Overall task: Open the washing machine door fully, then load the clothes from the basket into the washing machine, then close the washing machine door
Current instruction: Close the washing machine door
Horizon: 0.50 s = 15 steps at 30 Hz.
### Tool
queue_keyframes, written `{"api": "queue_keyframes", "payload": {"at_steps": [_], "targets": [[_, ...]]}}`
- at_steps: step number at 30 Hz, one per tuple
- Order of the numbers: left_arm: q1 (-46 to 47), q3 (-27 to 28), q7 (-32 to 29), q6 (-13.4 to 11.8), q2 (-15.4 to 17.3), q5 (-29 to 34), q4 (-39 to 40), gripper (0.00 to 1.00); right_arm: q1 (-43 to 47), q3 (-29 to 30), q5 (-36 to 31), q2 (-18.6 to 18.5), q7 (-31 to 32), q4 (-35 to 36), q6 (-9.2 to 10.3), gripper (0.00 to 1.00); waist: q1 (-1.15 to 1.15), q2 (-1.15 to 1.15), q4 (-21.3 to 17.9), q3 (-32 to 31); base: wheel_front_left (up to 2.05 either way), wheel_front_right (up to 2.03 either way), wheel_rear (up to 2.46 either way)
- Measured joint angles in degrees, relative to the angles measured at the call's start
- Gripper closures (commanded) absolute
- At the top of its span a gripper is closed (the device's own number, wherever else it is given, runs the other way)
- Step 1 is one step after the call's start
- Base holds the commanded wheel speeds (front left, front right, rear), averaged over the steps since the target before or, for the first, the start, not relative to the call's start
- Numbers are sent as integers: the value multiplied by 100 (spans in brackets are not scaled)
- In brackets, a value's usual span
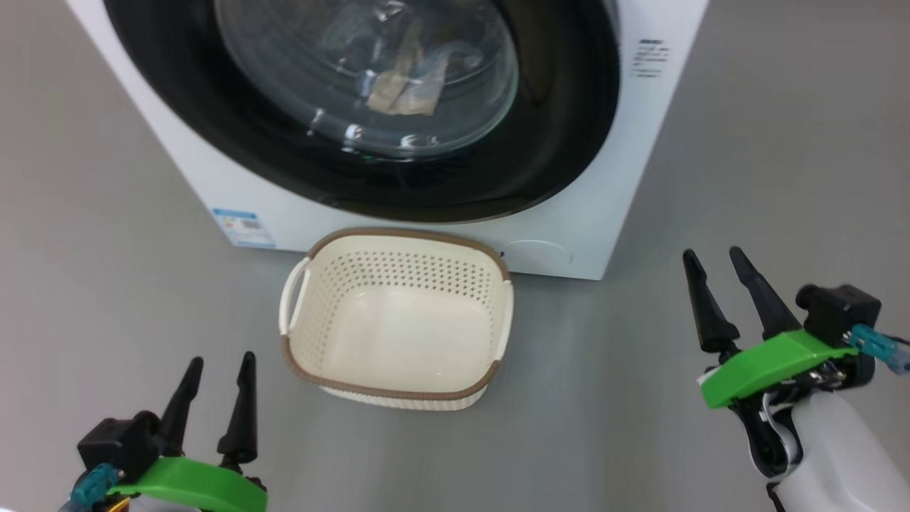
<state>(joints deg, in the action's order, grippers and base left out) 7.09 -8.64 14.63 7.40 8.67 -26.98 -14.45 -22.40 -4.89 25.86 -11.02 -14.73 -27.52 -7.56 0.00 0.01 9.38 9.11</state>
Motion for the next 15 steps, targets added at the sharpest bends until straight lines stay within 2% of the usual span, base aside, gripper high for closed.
{"api": "queue_keyframes", "payload": {"at_steps": [15], "targets": [[-53, 165, 0, 0, 181, -9, -40, 0, 771, 388, -52, -16, 0, 133, 0, 0, 0, -1, -608, -309, 0, 0, 0]]}}
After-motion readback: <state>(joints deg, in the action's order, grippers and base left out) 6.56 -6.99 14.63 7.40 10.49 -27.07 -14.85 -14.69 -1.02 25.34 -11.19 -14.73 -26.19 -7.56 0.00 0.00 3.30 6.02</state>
